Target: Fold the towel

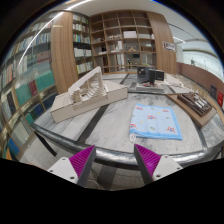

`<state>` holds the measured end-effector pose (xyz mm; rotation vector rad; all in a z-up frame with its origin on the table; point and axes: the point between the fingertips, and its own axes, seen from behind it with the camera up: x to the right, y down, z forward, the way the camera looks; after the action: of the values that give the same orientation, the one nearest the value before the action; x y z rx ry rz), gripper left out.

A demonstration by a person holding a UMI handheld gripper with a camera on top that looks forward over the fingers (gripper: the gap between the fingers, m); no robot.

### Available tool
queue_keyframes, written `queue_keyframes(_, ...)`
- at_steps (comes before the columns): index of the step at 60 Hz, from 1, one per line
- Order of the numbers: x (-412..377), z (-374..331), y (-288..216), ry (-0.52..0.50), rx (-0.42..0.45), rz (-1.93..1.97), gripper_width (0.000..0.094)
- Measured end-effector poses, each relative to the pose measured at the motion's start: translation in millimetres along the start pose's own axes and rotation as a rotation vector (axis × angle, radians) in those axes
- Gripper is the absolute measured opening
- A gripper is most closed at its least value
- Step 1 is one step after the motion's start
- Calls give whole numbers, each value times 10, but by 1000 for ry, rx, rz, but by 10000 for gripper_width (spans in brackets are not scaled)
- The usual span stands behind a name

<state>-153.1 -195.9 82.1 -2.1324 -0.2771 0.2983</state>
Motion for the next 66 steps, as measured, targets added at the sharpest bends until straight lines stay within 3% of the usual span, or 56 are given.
queue_keyframes(18, 225, 466, -192, 17, 0, -27, 785)
queue_keyframes(28, 628, 1219, -657, 86, 17, -65, 754)
queue_keyframes(37, 951, 1987, -727, 134, -57, -85, 706)
queue_keyframes(47, 987, 2478, -528, 110, -135, -82, 502)
queue_keyframes(56, 994, 2514, -580, 91, -118, -84, 245)
queue_keyframes(57, 1027, 2534, -586, 95, -111, -80, 255)
queue_keyframes(58, 1062, 2531, -598, 109, -108, -80, 150)
queue_keyframes(60, 1162, 2533, -616, 145, -101, -79, 24)
queue_keyframes(66, 1214, 2523, -620, 148, -97, -107, 4)
